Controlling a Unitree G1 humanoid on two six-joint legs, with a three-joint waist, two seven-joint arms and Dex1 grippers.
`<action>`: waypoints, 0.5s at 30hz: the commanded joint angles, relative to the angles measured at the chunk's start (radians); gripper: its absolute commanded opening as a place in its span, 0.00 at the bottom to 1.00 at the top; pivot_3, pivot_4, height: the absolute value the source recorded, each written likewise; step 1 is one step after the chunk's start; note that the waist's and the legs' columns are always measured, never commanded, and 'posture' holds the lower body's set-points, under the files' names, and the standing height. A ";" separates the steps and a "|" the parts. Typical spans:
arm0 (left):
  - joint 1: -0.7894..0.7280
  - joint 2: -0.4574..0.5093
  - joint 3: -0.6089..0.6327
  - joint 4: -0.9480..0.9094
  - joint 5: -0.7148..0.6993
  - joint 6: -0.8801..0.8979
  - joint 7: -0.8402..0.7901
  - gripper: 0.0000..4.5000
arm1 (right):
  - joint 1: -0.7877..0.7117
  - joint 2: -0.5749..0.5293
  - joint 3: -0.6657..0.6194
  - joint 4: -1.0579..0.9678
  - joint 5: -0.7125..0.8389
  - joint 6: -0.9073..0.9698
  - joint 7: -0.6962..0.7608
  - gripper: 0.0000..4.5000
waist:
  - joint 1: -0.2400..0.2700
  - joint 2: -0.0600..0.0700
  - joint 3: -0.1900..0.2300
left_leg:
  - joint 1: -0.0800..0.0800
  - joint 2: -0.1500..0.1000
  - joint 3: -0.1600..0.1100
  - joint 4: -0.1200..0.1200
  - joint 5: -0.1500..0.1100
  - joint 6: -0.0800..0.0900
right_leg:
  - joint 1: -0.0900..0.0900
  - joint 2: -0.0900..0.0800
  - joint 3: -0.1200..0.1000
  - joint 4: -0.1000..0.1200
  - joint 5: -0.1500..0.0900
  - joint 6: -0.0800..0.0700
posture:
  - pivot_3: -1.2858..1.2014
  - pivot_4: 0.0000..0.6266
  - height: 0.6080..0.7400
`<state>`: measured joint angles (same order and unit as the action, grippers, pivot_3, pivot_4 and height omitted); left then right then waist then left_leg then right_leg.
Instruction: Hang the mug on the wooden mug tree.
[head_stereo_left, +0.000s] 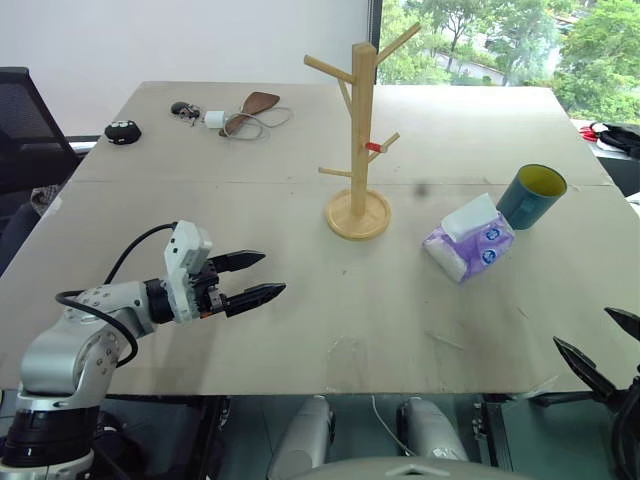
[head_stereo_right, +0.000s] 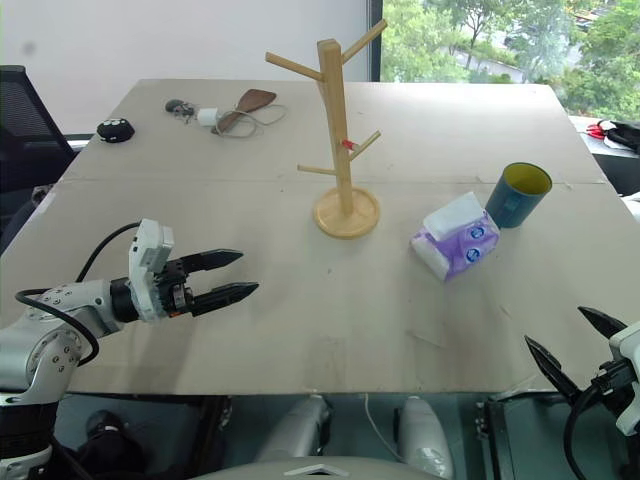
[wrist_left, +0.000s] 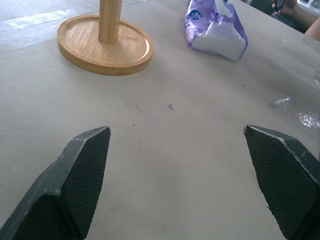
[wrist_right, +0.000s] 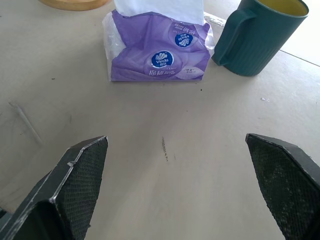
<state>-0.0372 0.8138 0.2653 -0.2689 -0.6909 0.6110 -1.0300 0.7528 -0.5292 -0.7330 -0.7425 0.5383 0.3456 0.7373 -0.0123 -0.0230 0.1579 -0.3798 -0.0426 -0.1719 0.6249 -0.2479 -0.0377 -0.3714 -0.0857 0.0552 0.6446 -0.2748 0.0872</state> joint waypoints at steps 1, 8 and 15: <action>-0.063 -0.014 -0.012 -0.037 -0.020 -0.004 0.011 0.98 | -0.019 -0.004 -0.006 -0.021 0.018 -0.008 -0.008 1.00 | 0.002 0.000 0.000 | 0.000 0.000 0.000 0.000 0.000 0.000 | 0.000 0.000 0.000 0.000 0.000 0.000 | 0.52 0.24 1.00; -0.159 -0.018 -0.085 -0.080 -0.025 -0.072 -0.110 0.98 | -0.232 -0.125 0.186 -0.154 -0.034 0.233 -0.219 1.00 | -0.013 0.000 0.000 | 0.001 0.000 0.000 0.003 0.000 0.000 | 0.001 0.001 0.000 0.000 0.002 0.000 | 0.52 0.24 1.00; -0.156 -0.003 -0.101 -0.065 -0.033 -0.129 -0.217 0.98 | -0.684 -0.170 0.551 -0.041 -0.082 0.514 -0.386 1.00 | -0.018 -0.001 0.000 | -0.002 0.002 0.001 0.002 0.000 0.000 | -0.002 0.003 0.000 0.000 0.003 -0.002 | 0.52 0.24 1.00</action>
<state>-0.1915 0.8006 0.1466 -0.3226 -0.7099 0.5008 -1.2281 0.0905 -0.7024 -0.2099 -0.7923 0.4766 0.8226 0.3831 -0.0302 -0.0236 0.1584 -0.3835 -0.0404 -0.1720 0.6271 -0.2476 -0.0377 -0.3744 -0.0831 0.0546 0.6441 -0.2722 0.0854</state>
